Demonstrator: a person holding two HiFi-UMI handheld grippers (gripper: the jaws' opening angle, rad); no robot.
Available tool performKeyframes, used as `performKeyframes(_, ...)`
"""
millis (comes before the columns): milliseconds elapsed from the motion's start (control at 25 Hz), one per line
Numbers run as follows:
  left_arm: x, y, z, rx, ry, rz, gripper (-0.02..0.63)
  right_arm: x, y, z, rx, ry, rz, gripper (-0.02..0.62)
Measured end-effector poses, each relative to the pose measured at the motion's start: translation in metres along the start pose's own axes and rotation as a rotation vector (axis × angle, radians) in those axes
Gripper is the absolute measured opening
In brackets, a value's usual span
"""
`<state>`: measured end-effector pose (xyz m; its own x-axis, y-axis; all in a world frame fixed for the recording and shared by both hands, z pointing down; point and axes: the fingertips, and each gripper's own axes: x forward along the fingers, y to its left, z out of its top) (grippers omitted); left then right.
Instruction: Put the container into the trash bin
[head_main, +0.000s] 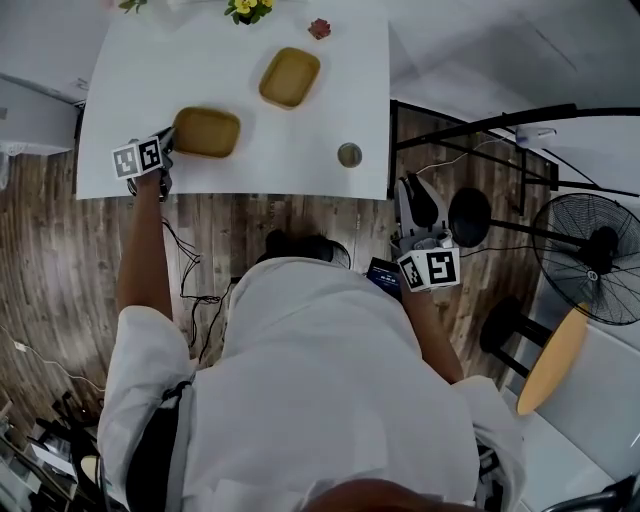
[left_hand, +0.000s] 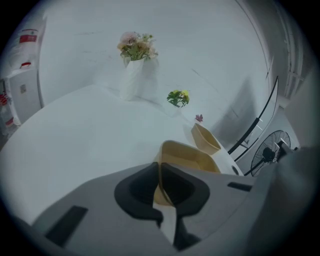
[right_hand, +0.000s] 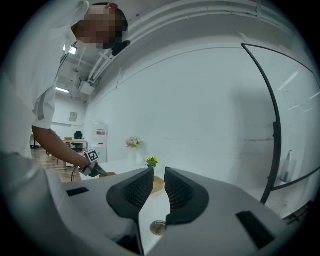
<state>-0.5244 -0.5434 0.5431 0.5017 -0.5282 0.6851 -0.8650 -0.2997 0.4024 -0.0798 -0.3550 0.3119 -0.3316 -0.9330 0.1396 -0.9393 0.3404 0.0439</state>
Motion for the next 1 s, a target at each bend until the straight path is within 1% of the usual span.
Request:
performKeyframes(200, -0.013, -0.013, 0.008, -0.022, -0.036, -0.017, 0.021, -0.008, -0.001, 0.012, -0.002, -0.037, 0.002, 0.086)
performKeyframes(480, -0.05, -0.061, 0.012, 0.006, -0.101, -0.049, 0.021, -0.042, -0.018, 0.021, 0.002, -0.088, -0.008, 0.084)
performKeyframes(600, -0.068, -0.089, 0.008, 0.026, -0.121, -0.059, 0.02, -0.064, -0.026, 0.025, 0.003, -0.115, -0.012, 0.084)
performKeyframes(760, -0.093, -0.134, 0.004, 0.08, -0.143, -0.074, 0.02, -0.096, -0.038, 0.029, -0.025, -0.151, -0.008, 0.084)
performKeyframes(840, -0.103, -0.159, 0.003, 0.097, -0.161, -0.088, 0.02, -0.114, -0.046, 0.029, -0.029, -0.165, -0.008, 0.071)
performKeyframes(1000, -0.12, -0.207, -0.017, 0.106, -0.19, -0.111, 0.02, -0.152, -0.054, 0.024, -0.015, -0.187, 0.007, 0.06)
